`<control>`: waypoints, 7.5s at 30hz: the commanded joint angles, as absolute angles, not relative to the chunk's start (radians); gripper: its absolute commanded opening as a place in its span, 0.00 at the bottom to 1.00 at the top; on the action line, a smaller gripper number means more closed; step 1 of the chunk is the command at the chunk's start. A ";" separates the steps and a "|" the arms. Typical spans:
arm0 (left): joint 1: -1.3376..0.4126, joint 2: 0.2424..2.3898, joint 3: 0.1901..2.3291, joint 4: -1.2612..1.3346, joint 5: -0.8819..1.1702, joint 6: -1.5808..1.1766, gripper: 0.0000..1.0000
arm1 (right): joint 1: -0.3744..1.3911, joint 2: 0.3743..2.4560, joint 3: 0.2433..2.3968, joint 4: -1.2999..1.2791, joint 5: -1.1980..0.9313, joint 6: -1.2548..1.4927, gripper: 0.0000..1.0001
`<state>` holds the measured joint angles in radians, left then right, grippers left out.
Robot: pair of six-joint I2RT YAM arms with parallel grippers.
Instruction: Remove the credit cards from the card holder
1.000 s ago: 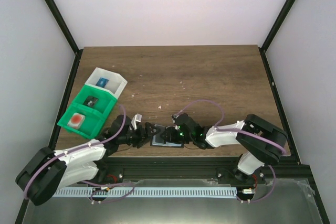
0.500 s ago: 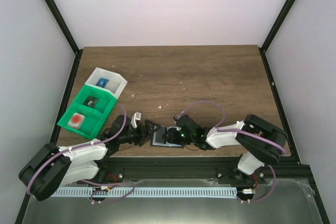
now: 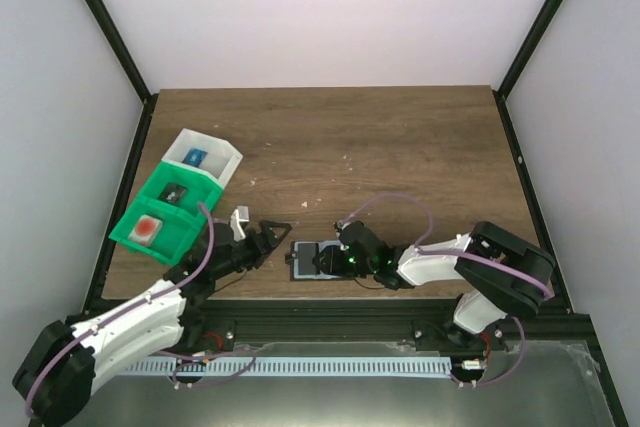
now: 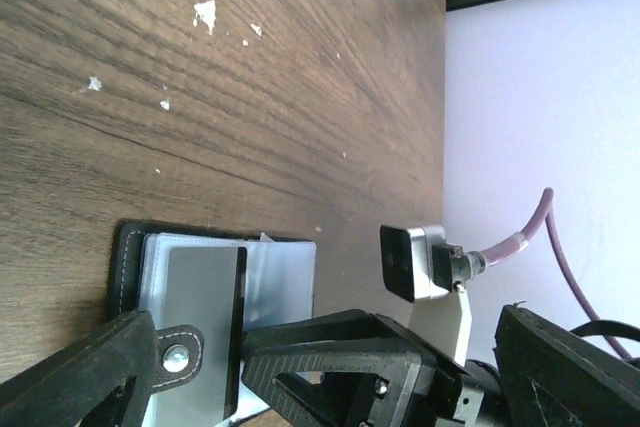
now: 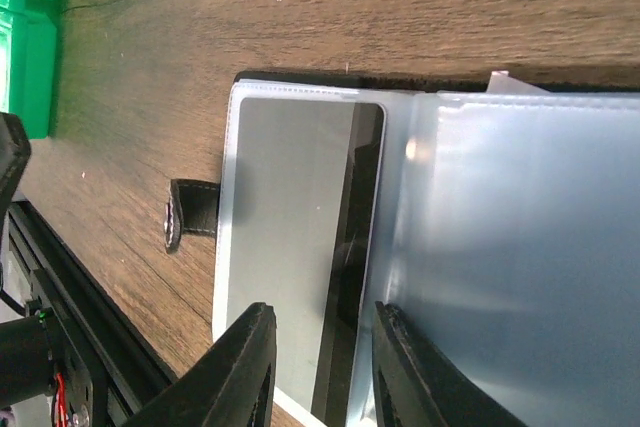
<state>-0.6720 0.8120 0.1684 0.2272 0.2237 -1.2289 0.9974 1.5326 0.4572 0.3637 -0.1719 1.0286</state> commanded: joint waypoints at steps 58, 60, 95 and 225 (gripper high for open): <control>-0.666 1.336 0.180 0.359 0.398 -0.961 0.00 | 0.992 1.453 0.341 0.486 -0.167 1.062 0.01; -0.666 1.347 0.177 0.368 0.399 -0.967 0.00 | 0.987 1.443 0.334 0.478 -0.166 1.062 0.00; -0.741 0.869 0.388 0.106 0.221 -0.557 0.36 | 0.957 0.927 0.327 0.140 -0.124 1.251 0.01; 0.133 0.830 0.566 -0.292 -0.270 -1.159 0.00 | 0.881 0.667 0.304 0.344 -0.380 1.412 1.00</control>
